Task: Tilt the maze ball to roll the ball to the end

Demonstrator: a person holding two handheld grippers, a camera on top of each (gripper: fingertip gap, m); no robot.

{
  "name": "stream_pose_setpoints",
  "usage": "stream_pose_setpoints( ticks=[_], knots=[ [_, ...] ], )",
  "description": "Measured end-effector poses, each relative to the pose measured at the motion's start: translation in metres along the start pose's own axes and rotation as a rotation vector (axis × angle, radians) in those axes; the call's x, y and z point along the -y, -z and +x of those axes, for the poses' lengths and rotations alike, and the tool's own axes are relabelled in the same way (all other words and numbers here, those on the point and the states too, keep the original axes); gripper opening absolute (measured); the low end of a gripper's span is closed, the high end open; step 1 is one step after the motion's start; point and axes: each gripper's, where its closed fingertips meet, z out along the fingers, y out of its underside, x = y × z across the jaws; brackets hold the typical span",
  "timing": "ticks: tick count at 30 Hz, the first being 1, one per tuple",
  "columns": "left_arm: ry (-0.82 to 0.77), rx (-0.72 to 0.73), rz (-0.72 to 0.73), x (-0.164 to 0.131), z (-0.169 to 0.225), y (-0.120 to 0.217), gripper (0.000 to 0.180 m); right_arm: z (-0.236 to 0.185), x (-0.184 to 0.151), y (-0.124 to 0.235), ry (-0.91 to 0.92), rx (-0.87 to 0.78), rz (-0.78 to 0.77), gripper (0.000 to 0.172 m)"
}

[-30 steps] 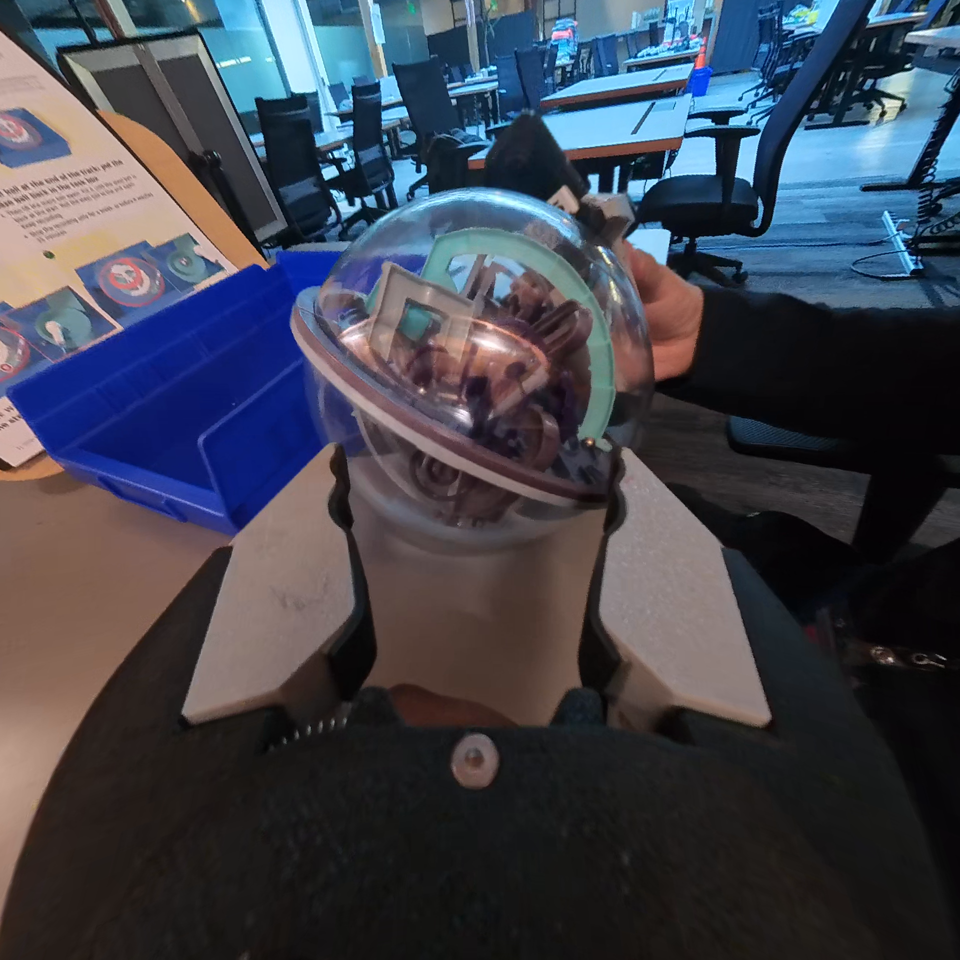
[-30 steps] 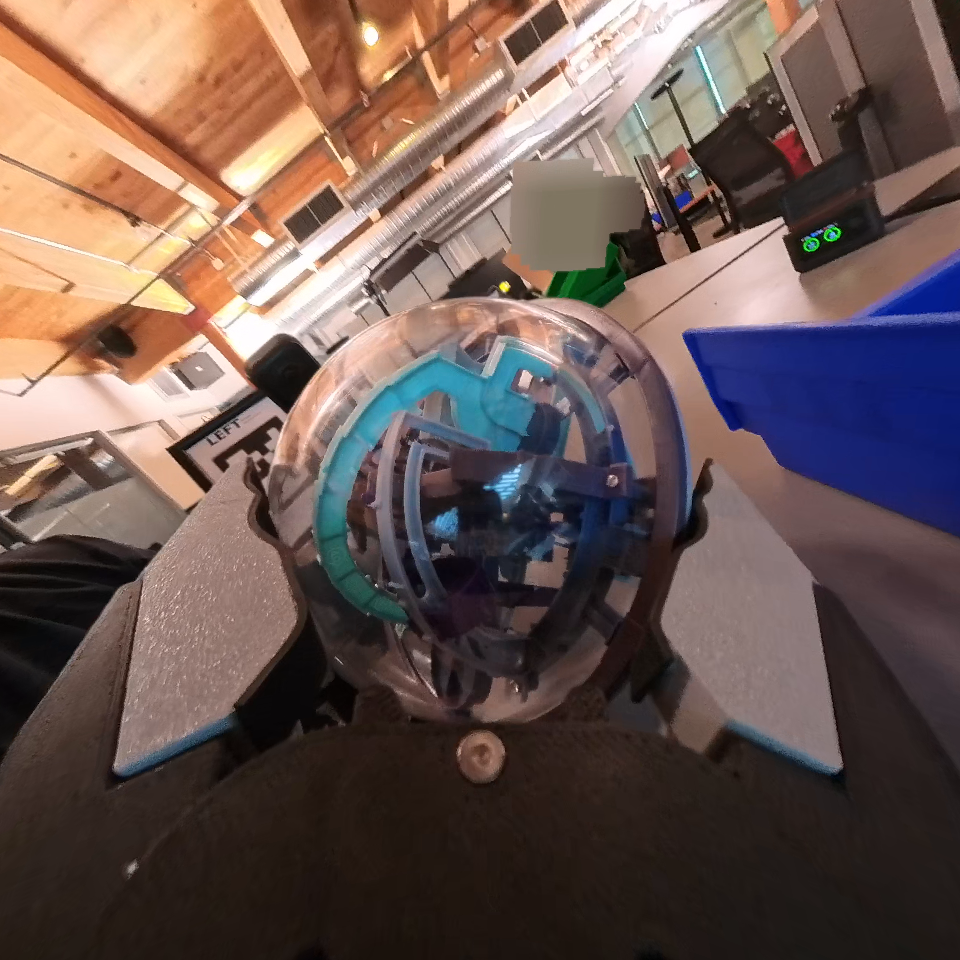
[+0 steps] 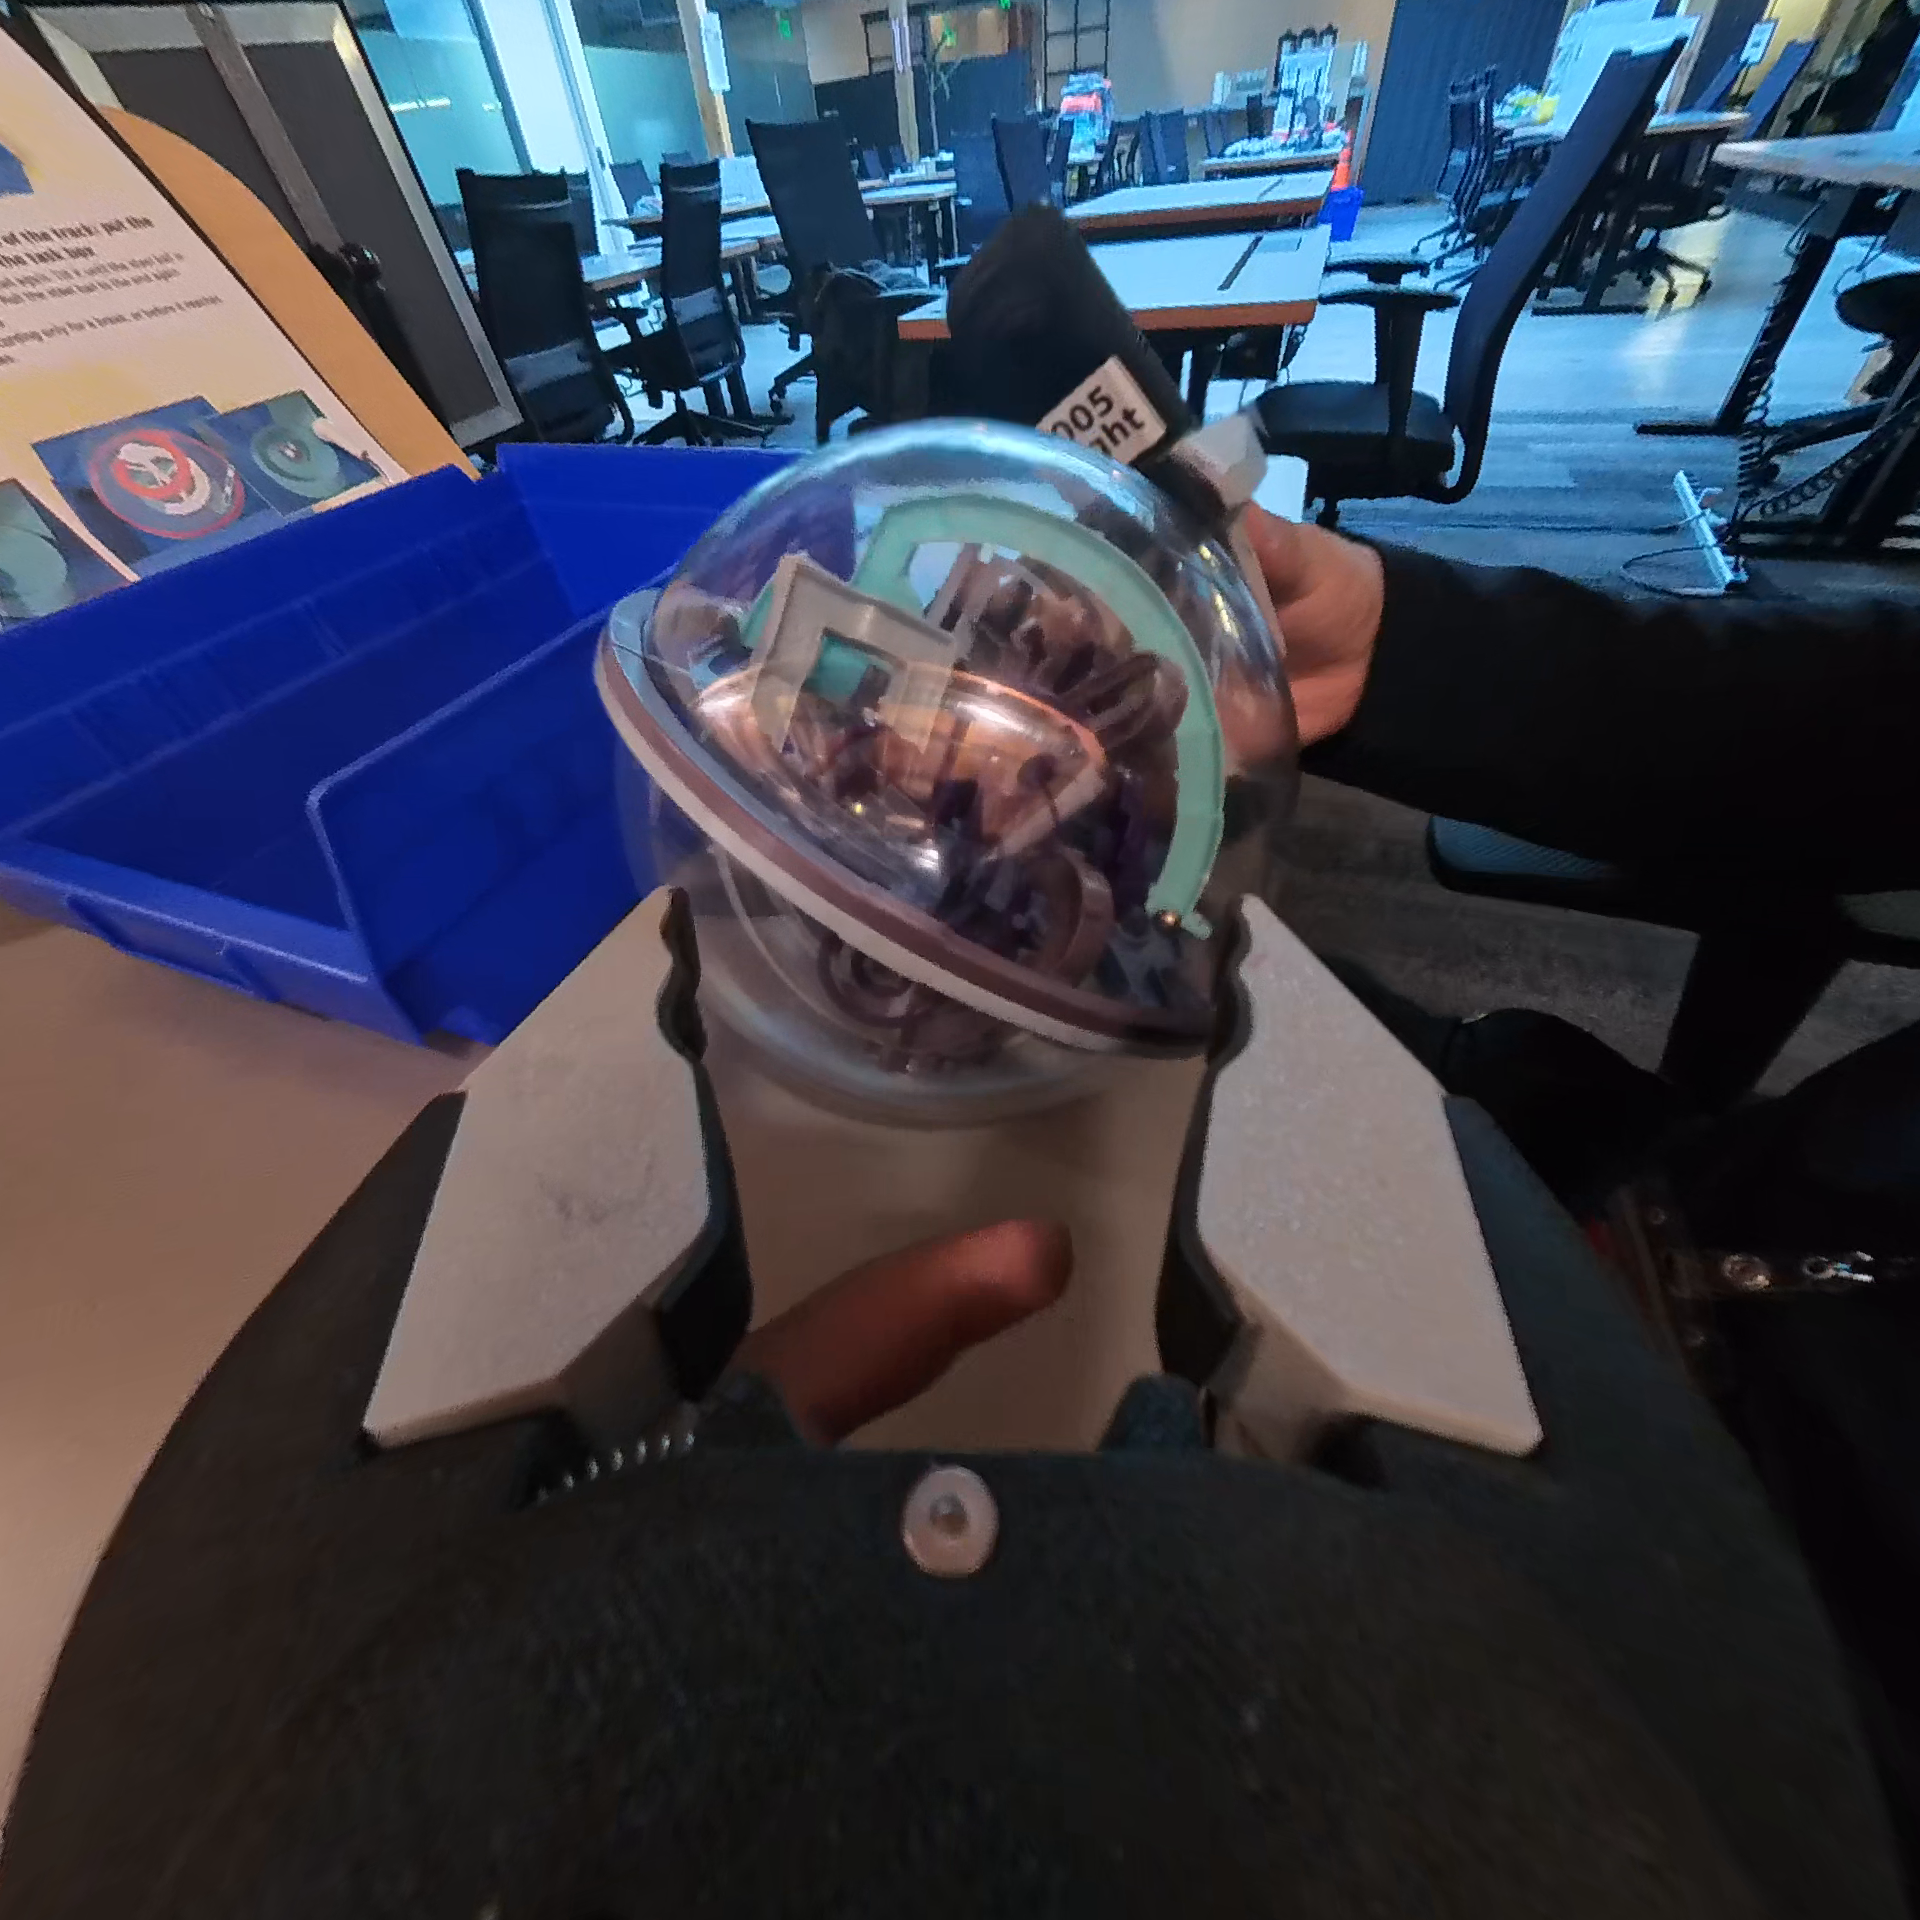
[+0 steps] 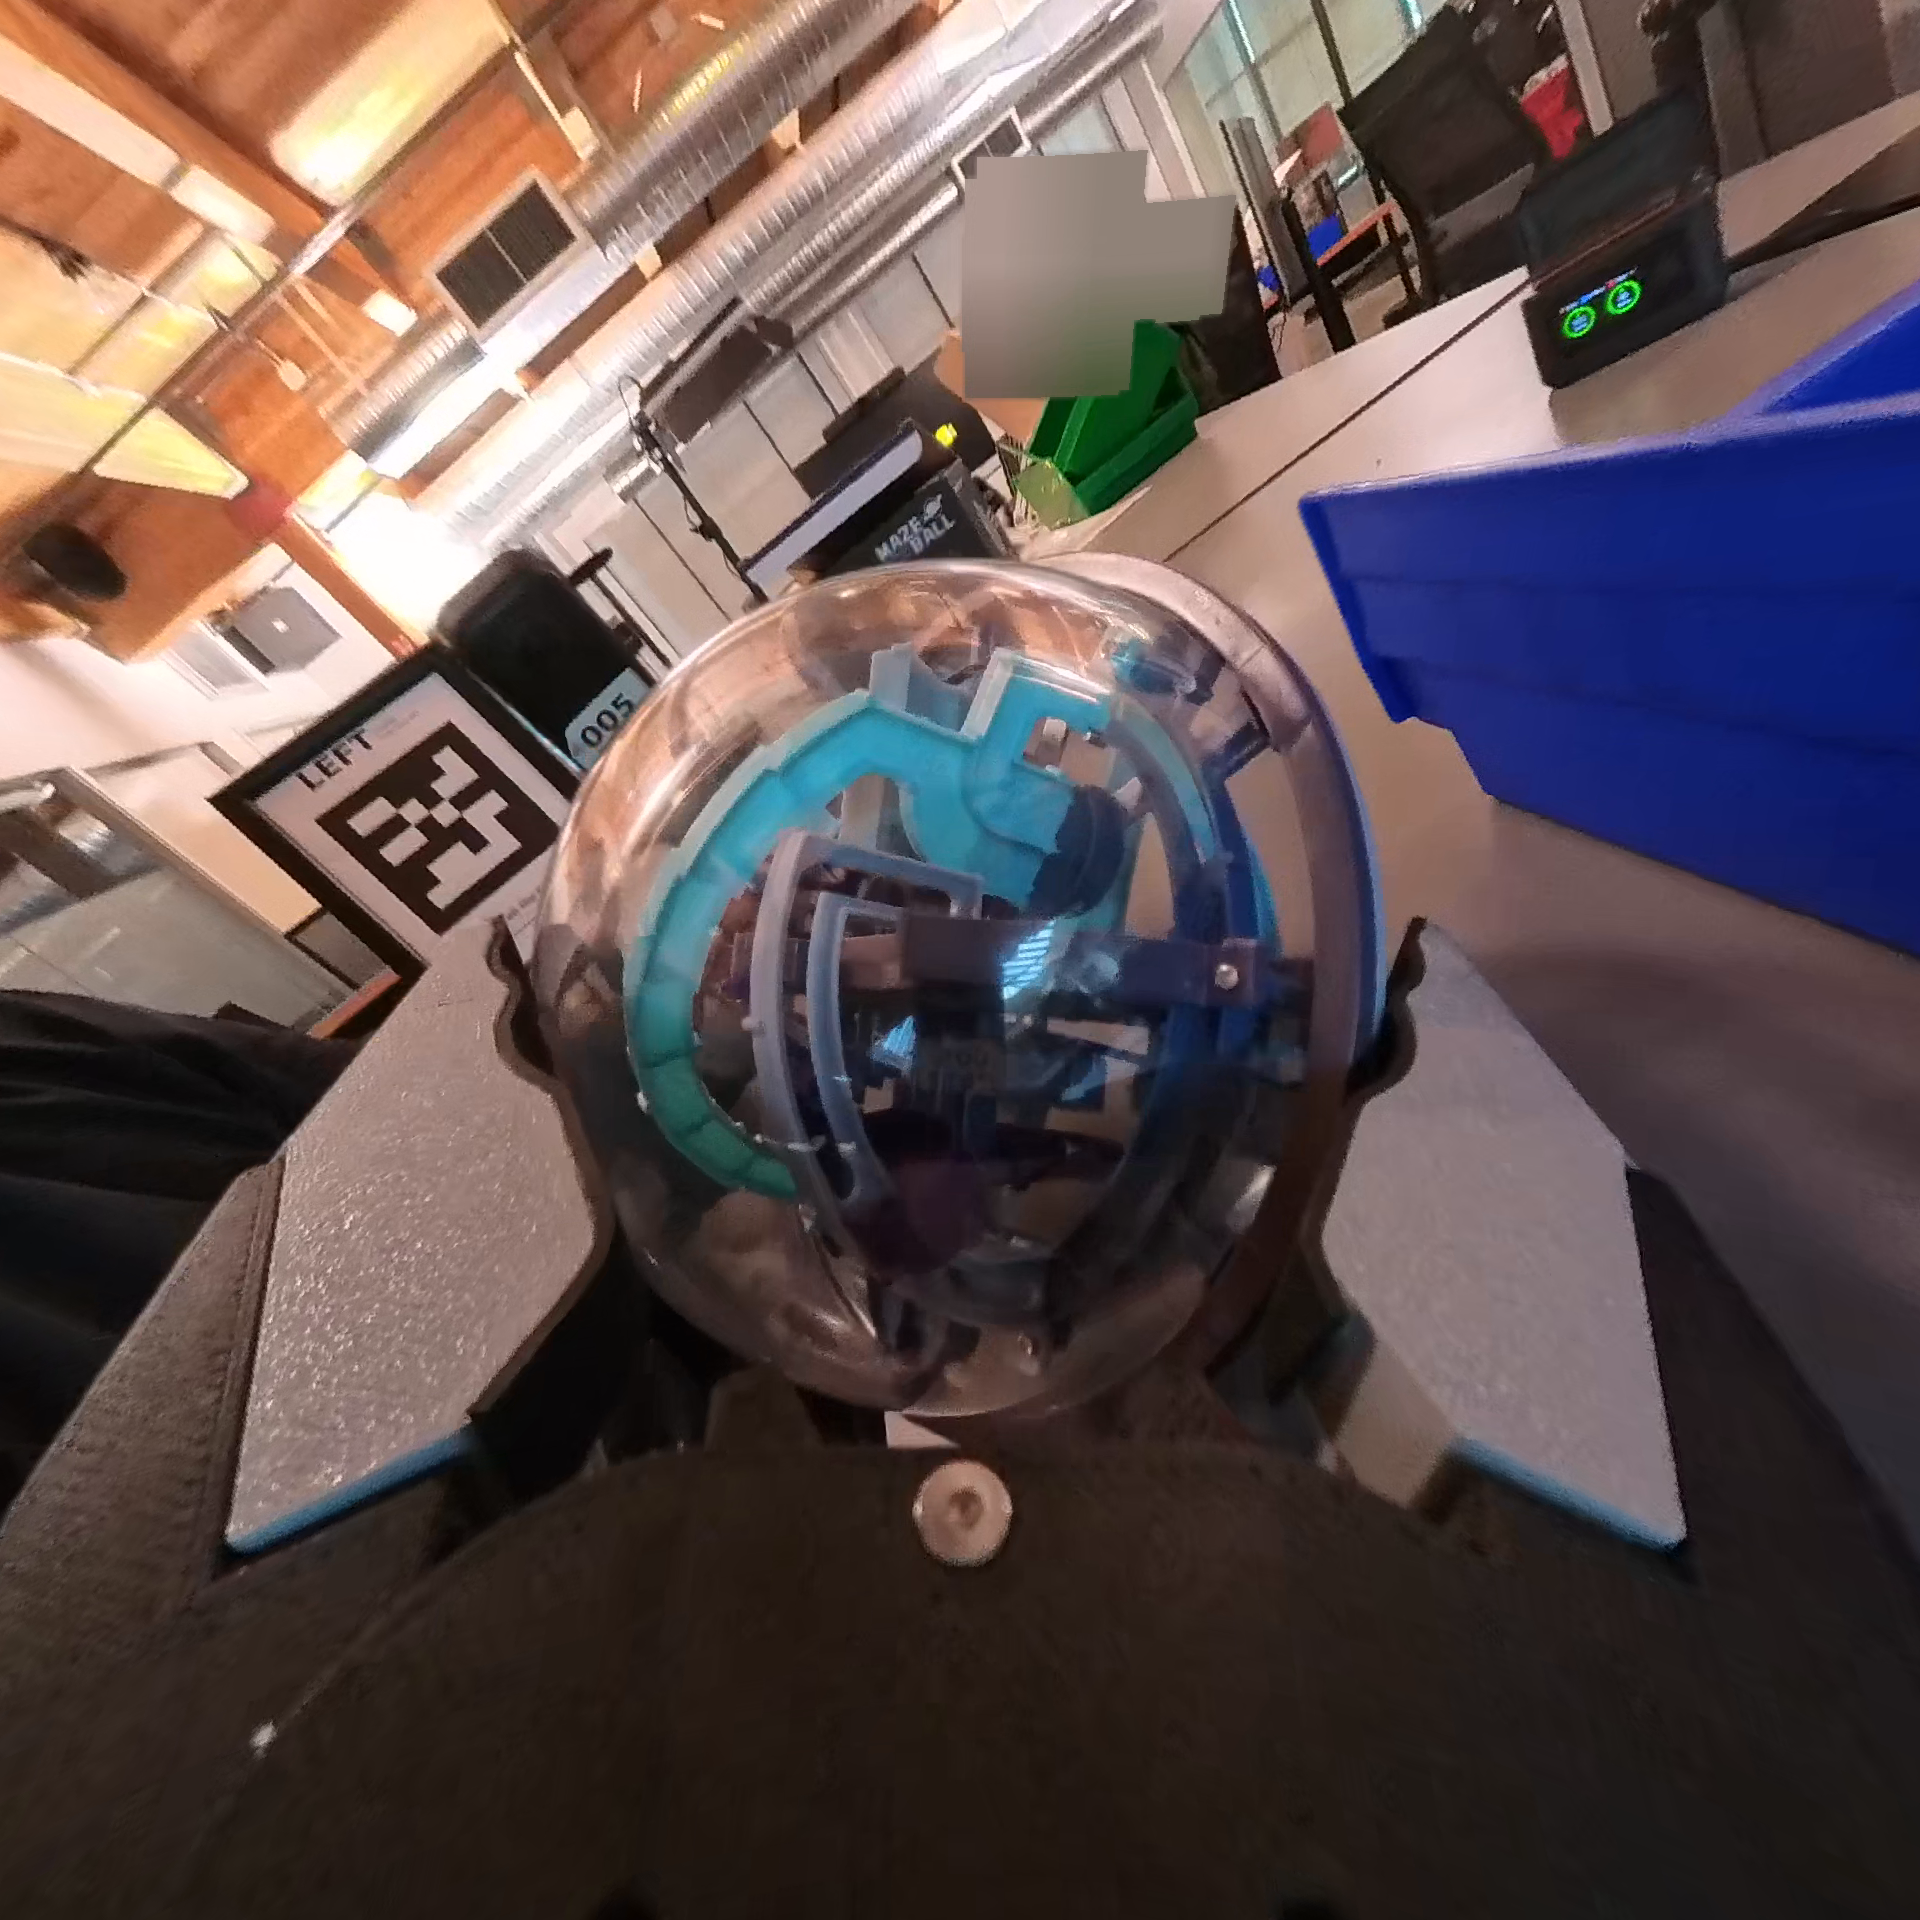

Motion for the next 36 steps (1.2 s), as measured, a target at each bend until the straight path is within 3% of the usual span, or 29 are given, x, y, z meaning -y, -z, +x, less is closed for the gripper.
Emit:
stream_pose_setpoints(
  ticks=[7,17,23,27,36],
  knots=[
    [0.065,-0.013,0.104,0.022,-0.002,0.010,0.074,-0.004,-0.006,0.001,0.034,-0.005,-0.059,0.154],
    [0.036,-0.001,0.003,0.006,-0.001,0.004,0.075,0.001,-0.002,0.007,0.058,-0.044,-0.065,0.153],
    [0.128,-0.040,-0.124,-0.019,-0.005,0.006,0.082,0.003,-0.002,0.010,0.031,-0.033,-0.054,0.153],
    [0.193,-0.090,-0.152,-0.024,0.005,-0.004,0.089,0.003,-0.003,0.011,0.030,-0.030,-0.062,0.153],
    [0.162,-0.061,-0.148,-0.026,0.006,-0.011,0.090,0.001,-0.009,0.016,0.041,-0.023,-0.111,0.153]
  ],
)
